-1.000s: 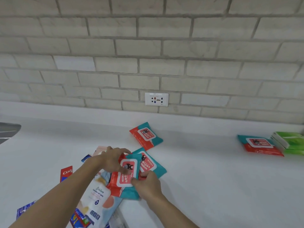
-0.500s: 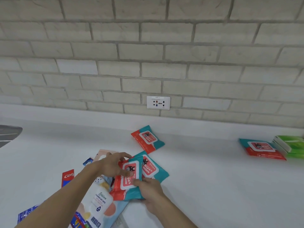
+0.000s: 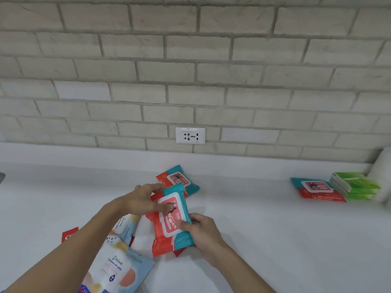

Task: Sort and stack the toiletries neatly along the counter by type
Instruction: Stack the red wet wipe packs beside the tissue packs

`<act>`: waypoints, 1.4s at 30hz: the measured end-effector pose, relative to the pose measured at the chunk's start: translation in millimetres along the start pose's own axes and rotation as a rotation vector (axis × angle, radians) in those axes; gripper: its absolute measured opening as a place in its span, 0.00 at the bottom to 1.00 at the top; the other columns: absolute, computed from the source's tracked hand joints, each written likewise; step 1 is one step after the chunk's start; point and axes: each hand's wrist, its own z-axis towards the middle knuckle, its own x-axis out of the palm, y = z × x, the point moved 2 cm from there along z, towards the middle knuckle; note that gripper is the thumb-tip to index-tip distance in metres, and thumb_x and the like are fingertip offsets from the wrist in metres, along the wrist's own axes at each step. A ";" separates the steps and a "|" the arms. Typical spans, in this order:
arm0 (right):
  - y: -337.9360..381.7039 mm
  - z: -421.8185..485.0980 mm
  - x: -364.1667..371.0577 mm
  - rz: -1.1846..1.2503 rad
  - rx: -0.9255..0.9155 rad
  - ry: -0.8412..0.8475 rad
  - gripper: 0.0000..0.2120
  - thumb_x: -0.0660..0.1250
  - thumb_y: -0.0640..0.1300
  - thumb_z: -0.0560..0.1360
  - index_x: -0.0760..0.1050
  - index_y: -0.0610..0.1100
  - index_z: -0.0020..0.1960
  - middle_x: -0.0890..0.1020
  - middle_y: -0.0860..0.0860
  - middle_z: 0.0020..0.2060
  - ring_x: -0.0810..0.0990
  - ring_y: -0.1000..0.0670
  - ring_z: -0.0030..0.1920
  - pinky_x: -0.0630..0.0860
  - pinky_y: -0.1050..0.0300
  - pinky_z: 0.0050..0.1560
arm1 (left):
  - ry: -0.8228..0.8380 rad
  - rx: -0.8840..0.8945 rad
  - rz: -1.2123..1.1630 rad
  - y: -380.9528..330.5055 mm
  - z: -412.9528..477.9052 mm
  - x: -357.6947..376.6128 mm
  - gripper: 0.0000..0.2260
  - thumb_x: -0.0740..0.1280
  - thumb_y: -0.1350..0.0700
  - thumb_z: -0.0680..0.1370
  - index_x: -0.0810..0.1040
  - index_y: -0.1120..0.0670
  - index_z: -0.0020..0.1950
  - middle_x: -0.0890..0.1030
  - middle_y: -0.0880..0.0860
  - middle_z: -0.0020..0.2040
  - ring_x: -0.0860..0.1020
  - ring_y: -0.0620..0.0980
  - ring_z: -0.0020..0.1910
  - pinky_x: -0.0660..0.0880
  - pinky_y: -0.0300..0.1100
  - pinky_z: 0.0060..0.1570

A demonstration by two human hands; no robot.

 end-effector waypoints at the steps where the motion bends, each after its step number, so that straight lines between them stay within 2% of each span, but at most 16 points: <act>1: 1.5 -0.2 -7.5 -0.005 0.000 0.027 0.19 0.72 0.50 0.73 0.76 0.48 0.63 0.83 0.52 0.54 0.85 0.52 0.48 0.82 0.53 0.51 | 0.022 0.010 -0.049 -8.0 -2.1 -1.3 0.37 0.71 0.28 0.60 0.71 0.42 0.65 0.80 0.43 0.56 0.80 0.47 0.55 0.79 0.46 0.56; 2: 2.4 -0.5 -16.2 0.004 0.005 0.059 0.19 0.72 0.49 0.73 0.76 0.47 0.63 0.84 0.52 0.53 0.85 0.51 0.48 0.82 0.51 0.52 | 0.058 0.024 -0.105 -17.3 -4.3 -0.7 0.31 0.73 0.34 0.65 0.73 0.45 0.63 0.82 0.44 0.54 0.82 0.46 0.52 0.80 0.43 0.52; 4: 4.3 -2.1 -34.4 0.040 0.027 0.126 0.18 0.72 0.48 0.74 0.76 0.46 0.62 0.85 0.50 0.51 0.86 0.49 0.48 0.82 0.48 0.54 | 0.138 0.040 -0.212 -31.8 -8.4 4.1 0.23 0.74 0.44 0.70 0.76 0.50 0.61 0.84 0.48 0.52 0.84 0.49 0.49 0.81 0.47 0.51; 6: 6.0 -5.2 -51.4 0.080 0.035 0.194 0.17 0.72 0.47 0.74 0.77 0.43 0.61 0.86 0.48 0.50 0.85 0.47 0.49 0.80 0.46 0.56 | 0.195 0.038 -0.310 -40.0 -12.1 12.5 0.22 0.75 0.48 0.71 0.76 0.53 0.61 0.85 0.52 0.52 0.84 0.53 0.50 0.80 0.53 0.54; 10: 5.4 -11.8 -82.0 0.114 0.008 0.254 0.18 0.72 0.48 0.74 0.77 0.41 0.60 0.85 0.46 0.50 0.84 0.45 0.52 0.79 0.46 0.59 | 0.218 0.017 -0.486 -54.9 -14.7 35.7 0.23 0.75 0.49 0.70 0.75 0.56 0.61 0.84 0.55 0.53 0.83 0.57 0.51 0.78 0.55 0.56; 14: 5.6 -19.0 -109.1 0.153 -0.027 0.221 0.18 0.73 0.49 0.72 0.78 0.41 0.59 0.85 0.45 0.50 0.84 0.43 0.53 0.79 0.48 0.58 | 0.179 0.023 -0.600 -74.5 -11.6 53.0 0.21 0.74 0.52 0.71 0.75 0.58 0.60 0.85 0.56 0.52 0.84 0.57 0.51 0.78 0.55 0.56; 19: 3.1 -29.5 -145.2 0.309 -0.060 0.154 0.18 0.72 0.50 0.73 0.79 0.44 0.59 0.85 0.44 0.51 0.84 0.43 0.52 0.80 0.49 0.53 | 0.113 0.046 -0.665 -110.7 -0.1 69.6 0.19 0.74 0.52 0.71 0.75 0.58 0.58 0.86 0.55 0.48 0.85 0.55 0.46 0.82 0.46 0.44; 24: 1.8 -35.0 -174.9 0.469 -0.078 0.100 0.17 0.71 0.47 0.74 0.76 0.44 0.61 0.85 0.44 0.52 0.84 0.43 0.52 0.81 0.47 0.50 | 0.061 0.123 -0.778 -143.8 16.3 87.7 0.19 0.74 0.52 0.70 0.78 0.57 0.58 0.85 0.56 0.49 0.84 0.57 0.48 0.82 0.50 0.48; 30: 1.7 -36.4 -223.8 0.501 -0.148 0.015 0.17 0.72 0.41 0.73 0.76 0.43 0.61 0.85 0.44 0.52 0.84 0.44 0.51 0.81 0.47 0.46 | 0.053 0.084 -0.955 -190.1 43.4 119.2 0.17 0.73 0.56 0.73 0.78 0.61 0.59 0.85 0.59 0.50 0.84 0.58 0.48 0.82 0.48 0.41; 34: 1.1 -37.0 -258.5 0.495 -0.162 -0.070 0.17 0.72 0.38 0.73 0.76 0.42 0.60 0.85 0.44 0.49 0.85 0.44 0.49 0.82 0.50 0.42 | 0.096 0.048 -0.990 -218.2 57.2 139.1 0.15 0.72 0.56 0.74 0.78 0.60 0.58 0.85 0.58 0.49 0.84 0.57 0.47 0.82 0.49 0.41; 39: -1.5 -36.7 -298.2 0.471 -0.162 -0.119 0.16 0.73 0.38 0.72 0.76 0.43 0.59 0.85 0.44 0.49 0.85 0.44 0.49 0.82 0.48 0.43 | 0.158 0.038 -0.955 -248.1 72.0 154.6 0.14 0.71 0.53 0.75 0.77 0.58 0.58 0.85 0.57 0.50 0.84 0.57 0.48 0.82 0.52 0.45; 42: -4.4 -33.2 -317.6 0.464 -0.148 -0.130 0.17 0.73 0.38 0.72 0.76 0.42 0.59 0.85 0.43 0.50 0.85 0.44 0.49 0.82 0.47 0.44 | 0.170 0.019 -0.926 -263.2 79.9 160.6 0.11 0.70 0.53 0.76 0.77 0.56 0.56 0.85 0.56 0.48 0.84 0.56 0.48 0.82 0.52 0.44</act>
